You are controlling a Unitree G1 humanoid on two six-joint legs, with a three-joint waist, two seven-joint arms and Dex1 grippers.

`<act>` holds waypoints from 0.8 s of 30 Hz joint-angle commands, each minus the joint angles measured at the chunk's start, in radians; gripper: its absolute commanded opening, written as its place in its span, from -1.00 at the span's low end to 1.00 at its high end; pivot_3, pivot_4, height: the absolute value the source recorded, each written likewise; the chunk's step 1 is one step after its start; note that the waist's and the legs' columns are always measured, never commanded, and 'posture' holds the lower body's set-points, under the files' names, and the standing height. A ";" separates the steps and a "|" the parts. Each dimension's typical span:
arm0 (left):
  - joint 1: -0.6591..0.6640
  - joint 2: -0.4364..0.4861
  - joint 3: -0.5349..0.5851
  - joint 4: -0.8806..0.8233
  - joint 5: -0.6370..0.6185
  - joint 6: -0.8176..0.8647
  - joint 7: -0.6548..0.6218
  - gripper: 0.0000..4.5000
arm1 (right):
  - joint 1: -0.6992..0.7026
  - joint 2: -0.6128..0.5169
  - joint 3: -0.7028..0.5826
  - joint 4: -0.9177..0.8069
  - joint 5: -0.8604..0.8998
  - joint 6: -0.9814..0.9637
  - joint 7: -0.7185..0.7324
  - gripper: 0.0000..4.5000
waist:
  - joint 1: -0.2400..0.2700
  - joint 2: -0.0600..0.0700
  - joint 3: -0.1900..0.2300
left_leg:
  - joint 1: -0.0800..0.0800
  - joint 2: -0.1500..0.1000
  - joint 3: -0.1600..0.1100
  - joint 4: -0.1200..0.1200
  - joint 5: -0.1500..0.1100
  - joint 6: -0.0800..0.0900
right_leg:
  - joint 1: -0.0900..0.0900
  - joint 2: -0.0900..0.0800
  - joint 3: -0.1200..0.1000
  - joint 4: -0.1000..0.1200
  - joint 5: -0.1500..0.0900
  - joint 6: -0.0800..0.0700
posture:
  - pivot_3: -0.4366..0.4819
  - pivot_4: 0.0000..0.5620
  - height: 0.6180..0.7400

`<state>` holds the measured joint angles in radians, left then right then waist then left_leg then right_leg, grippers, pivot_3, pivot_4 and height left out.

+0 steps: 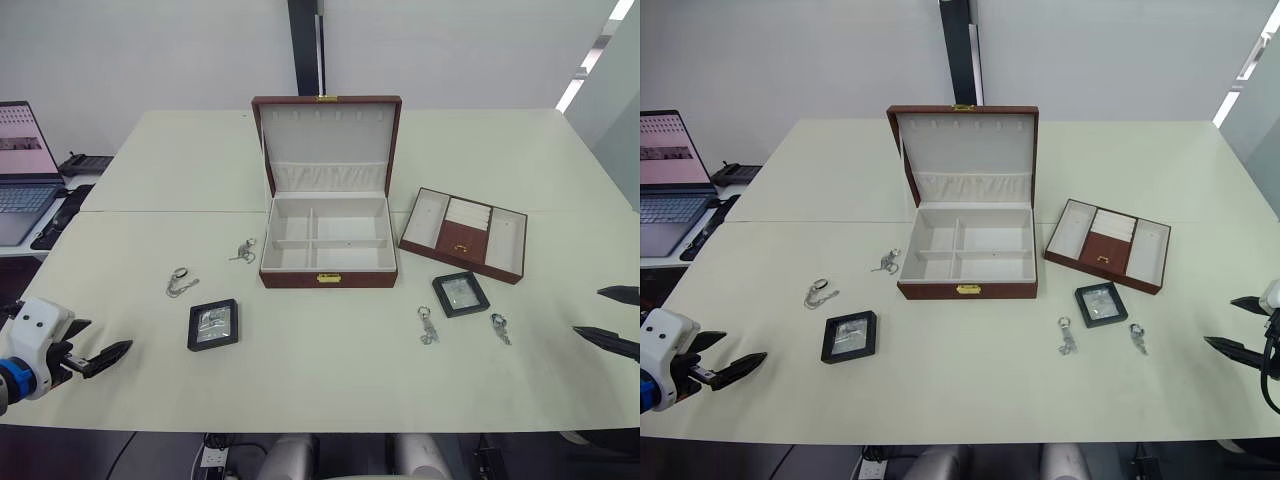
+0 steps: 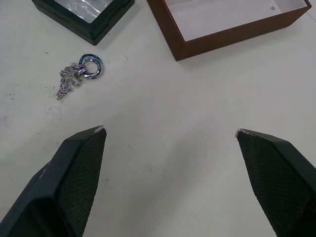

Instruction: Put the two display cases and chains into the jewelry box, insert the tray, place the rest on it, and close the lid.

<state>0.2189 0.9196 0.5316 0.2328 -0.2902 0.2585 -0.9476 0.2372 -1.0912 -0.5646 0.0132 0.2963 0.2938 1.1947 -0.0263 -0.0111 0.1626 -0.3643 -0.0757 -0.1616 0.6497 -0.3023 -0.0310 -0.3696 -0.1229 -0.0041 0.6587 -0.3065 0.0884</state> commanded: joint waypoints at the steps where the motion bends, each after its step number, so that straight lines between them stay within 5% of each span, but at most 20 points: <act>1: 0.000 0.008 0.002 -0.007 -0.007 -0.004 -0.009 1.00 | -0.011 -0.005 -0.007 -0.004 0.000 -0.010 -0.005 0.98 | 0.000 0.000 0.000 | 0.000 0.000 0.000 0.000 0.000 0.000 | 0.000 0.000 0.000 0.000 0.000 0.000 | -0.05 -0.47 1.00; 24: 0.027 -0.038 0.031 0.030 -0.077 -0.048 -0.092 1.00 | -0.048 -0.005 0.036 0.033 -0.011 -0.048 -0.030 0.98 | -0.001 0.000 0.000 | 0.000 0.000 0.000 0.000 0.000 0.000 | 0.000 0.000 0.000 0.000 0.000 0.000 | -0.05 -0.47 1.00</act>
<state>0.2368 0.8800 0.5315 0.2695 -0.3536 0.2252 -1.0373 0.1965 -1.0910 -0.5101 0.0455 0.2871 0.2556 1.1710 -0.0271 -0.0111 0.1625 -0.3640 -0.0757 -0.1615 0.6497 -0.3020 -0.0315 -0.3695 -0.1229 -0.0041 0.6589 -0.3065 0.0884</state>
